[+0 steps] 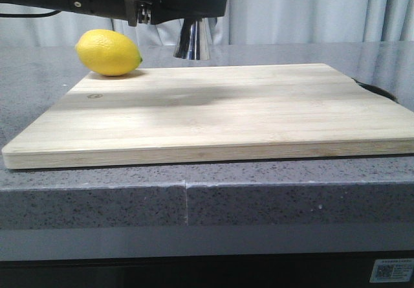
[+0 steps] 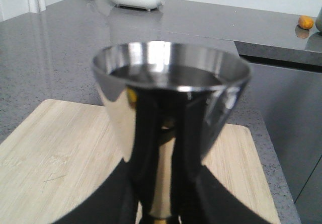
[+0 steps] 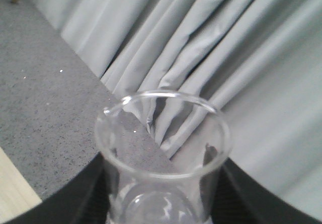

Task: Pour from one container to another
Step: 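Tilt the beaker upright with the right gripper, ending the pour, then lower the empty beaker onto the board's far corner with the right gripper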

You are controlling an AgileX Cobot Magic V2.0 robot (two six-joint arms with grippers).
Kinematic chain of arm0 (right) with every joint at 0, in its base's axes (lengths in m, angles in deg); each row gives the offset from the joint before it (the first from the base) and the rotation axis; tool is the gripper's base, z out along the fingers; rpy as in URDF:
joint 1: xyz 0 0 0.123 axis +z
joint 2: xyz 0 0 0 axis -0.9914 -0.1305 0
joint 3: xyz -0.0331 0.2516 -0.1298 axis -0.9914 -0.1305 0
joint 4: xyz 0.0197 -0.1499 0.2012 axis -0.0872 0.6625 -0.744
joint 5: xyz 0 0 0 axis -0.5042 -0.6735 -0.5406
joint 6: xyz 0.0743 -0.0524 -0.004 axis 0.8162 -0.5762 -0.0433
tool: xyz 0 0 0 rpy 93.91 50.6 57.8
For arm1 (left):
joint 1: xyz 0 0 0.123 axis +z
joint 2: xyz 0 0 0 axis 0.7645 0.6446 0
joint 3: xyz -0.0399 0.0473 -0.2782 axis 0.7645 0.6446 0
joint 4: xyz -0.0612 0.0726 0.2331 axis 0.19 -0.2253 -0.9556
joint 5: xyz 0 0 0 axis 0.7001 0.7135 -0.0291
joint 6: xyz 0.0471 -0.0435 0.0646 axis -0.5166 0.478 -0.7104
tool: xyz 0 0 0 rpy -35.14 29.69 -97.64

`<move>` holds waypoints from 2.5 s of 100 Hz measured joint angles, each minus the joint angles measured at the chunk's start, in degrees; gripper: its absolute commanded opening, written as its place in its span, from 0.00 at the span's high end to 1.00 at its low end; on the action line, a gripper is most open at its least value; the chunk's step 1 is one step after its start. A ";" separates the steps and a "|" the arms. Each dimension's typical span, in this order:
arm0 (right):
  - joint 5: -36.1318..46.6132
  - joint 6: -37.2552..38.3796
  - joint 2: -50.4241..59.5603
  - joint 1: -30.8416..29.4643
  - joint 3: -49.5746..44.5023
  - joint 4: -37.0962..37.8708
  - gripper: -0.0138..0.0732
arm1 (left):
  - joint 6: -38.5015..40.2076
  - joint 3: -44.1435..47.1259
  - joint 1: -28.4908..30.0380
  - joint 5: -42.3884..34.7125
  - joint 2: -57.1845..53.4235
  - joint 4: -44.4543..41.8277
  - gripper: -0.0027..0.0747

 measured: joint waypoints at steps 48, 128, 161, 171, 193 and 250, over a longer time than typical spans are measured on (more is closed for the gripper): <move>1.86 5.40 4.37 -5.07 -9.90 -3.21 0.59 | 0.00 0.00 0.00 0.00 0.00 -0.45 0.99; 37.59 -2.40 -4.55 -23.26 -26.54 -17.03 0.59 | 0.00 0.00 0.00 0.00 0.00 -0.45 0.99; 45.10 -15.21 -16.10 -23.26 -26.37 -26.22 0.59 | 0.00 0.00 0.00 0.00 0.00 -0.45 0.99; 45.95 -16.77 -18.92 -23.26 -25.06 -26.98 0.59 | 0.00 0.00 0.00 0.00 0.00 -0.45 0.99; 46.63 -17.25 -24.48 -23.26 -20.27 -27.62 0.59 | 0.00 0.00 0.00 0.00 0.00 -0.45 0.99; 46.75 -17.29 -31.73 -20.81 -14.73 -28.19 0.59 | 0.00 0.00 0.00 0.00 0.02 -0.45 0.99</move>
